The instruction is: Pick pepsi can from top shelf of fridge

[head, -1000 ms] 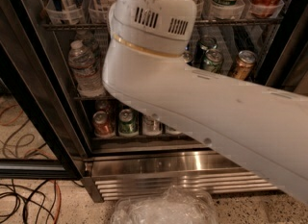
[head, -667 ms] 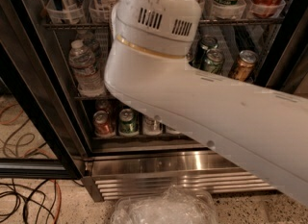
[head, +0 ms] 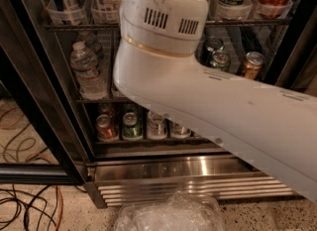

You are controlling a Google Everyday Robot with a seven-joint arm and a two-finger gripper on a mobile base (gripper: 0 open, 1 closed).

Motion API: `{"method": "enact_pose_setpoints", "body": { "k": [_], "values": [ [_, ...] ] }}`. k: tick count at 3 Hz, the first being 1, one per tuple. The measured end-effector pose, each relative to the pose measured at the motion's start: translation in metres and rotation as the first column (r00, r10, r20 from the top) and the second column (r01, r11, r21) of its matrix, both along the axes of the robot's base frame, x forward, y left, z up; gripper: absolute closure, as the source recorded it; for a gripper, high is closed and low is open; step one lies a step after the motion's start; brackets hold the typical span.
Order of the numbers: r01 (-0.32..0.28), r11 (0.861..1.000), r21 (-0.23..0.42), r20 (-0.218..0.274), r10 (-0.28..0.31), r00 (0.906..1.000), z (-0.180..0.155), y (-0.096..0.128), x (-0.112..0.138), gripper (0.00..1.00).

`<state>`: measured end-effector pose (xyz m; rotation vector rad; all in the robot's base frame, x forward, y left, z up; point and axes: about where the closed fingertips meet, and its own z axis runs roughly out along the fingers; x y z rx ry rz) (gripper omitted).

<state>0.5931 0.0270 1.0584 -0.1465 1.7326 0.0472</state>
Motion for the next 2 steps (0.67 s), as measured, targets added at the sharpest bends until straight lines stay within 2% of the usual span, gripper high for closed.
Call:
{"method": "enact_pose_setpoints", "body": {
  "k": [1, 2],
  "values": [
    [0.006, 1.000, 0.000, 0.047, -0.006, 0.9989, 0.017, -0.004, 0.005, 0.46],
    [0.012, 1.000, 0.021, 0.062, -0.014, 0.9980, 0.022, -0.007, 0.015, 0.47]
  ]
}}
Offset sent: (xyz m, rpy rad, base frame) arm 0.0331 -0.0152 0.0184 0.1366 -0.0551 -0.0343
